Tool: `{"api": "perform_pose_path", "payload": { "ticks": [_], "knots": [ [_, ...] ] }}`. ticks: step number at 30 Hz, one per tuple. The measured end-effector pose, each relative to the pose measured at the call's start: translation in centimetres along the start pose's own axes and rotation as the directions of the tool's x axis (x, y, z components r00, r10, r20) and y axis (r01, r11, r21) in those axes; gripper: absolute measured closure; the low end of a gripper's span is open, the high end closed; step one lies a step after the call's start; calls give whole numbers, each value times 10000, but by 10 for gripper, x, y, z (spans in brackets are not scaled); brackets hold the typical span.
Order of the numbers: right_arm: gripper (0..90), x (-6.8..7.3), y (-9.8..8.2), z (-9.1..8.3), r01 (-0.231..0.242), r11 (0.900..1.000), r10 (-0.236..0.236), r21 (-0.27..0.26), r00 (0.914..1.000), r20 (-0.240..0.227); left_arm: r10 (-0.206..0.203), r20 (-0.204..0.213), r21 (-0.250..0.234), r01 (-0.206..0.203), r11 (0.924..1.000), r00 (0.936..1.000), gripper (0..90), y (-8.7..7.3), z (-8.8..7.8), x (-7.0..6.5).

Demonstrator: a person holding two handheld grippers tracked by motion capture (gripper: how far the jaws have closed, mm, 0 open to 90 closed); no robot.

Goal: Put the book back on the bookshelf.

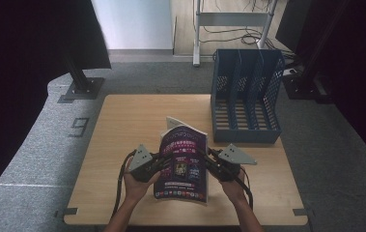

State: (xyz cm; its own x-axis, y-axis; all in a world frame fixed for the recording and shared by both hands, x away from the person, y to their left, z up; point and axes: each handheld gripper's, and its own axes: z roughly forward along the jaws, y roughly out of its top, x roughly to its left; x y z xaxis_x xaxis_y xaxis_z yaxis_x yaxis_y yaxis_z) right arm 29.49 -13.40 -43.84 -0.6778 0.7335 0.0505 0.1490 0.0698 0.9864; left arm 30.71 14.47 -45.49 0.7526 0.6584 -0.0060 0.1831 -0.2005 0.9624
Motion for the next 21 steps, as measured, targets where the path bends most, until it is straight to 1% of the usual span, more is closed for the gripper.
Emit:
{"api": "perform_pose_path", "payload": {
  "ticks": [2, 4, 7, 13, 17, 19, 21],
  "knots": [
    [781, 0, 0, -1, 102, 9998, -102, -170, 9999, -4, 58, -47, -35, -59, 10000, 10000, 866, 3, 1, 1],
    [782, 1, 1, -2, 299, 9989, -299, -362, 9996, -9, 152, -106, -91, -153, 9998, 9998, 867, 6, 2, 0],
    [786, 1, 2, -4, 307, 9982, -308, -517, 9995, -12, 249, -88, -206, -251, 9995, 9997, 867, 8, 2, -1],
    [789, 2, -1, -6, 521, 9978, -520, -399, 9986, 24, 197, 9, -273, -197, 9994, 9998, 864, 1, -4, -3],
    [792, 4, -2, -7, 580, 9972, -586, -477, 9982, -96, 260, 102, -231, -258, 9994, 9996, 857, -1, -9, -3],
    [794, 5, -2, -9, 582, 9971, -591, -495, 9981, -165, 227, 129, -215, -224, 9995, 9997, 843, -2, -11, -2],
    [797, 5, -3, -10, 556, 9971, -569, -516, 9981, -243, 148, 146, -192, -145, 9997, 9998, 811, -5, -12, 0]
  ]
}}
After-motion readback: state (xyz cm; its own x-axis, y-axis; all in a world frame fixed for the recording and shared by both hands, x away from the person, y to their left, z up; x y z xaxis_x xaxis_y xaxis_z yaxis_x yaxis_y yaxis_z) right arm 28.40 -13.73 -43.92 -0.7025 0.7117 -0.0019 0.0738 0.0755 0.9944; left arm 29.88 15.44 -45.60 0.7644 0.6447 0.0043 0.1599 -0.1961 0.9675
